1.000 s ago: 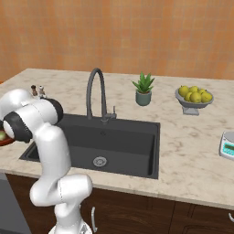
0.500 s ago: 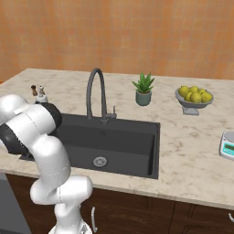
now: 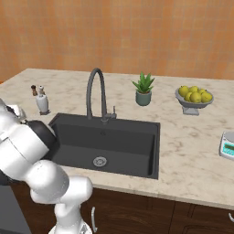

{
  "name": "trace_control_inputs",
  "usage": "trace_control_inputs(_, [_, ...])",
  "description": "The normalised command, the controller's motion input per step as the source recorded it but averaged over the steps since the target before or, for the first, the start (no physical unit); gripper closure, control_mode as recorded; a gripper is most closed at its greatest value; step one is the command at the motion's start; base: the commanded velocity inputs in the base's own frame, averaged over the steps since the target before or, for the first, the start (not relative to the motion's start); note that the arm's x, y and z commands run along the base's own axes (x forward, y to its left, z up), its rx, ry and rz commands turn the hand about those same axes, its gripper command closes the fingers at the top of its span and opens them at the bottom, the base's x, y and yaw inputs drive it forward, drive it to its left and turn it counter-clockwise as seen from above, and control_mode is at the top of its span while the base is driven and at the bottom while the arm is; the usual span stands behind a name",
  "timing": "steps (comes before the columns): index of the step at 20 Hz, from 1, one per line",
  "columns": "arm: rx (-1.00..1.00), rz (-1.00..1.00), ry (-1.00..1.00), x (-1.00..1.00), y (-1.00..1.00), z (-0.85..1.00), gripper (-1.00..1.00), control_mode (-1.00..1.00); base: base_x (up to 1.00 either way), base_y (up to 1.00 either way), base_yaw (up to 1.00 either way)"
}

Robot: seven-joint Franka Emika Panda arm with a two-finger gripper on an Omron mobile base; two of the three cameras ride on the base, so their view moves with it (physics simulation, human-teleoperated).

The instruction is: Pick the cucumber from the sink and place it in the bowl. Then pick the bowl and place it in the microwave. Then close the microwave door and press the start button.

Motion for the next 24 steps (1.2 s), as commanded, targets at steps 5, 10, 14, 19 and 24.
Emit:
trace_control_inputs(5, [0.11, -0.17, 0.11, -0.16, -0.42, 0.17, -1.0, -1.0, 0.0, 0.0, 0.0])
trace_control_inputs(10, [0.1, -0.15, 0.18, -0.13, -0.21, 0.08, -1.0, -1.0, 0.0, 0.0, 0.0])
trace_control_inputs(14, [0.05, -0.03, 0.1, -0.02, 0.0, 0.01, -1.0, -1.0, 0.0, 0.0, 0.0])
trace_control_inputs(19, [0.04, 0.0, 0.08, 0.08, 0.02, -0.18, -1.0, -1.0, 0.0, 0.0, 0.0])
trace_control_inputs(24, [0.0, 0.0, 0.08, 0.06, 0.08, -0.2, -1.0, -1.0, 0.0, 0.0, 0.0])
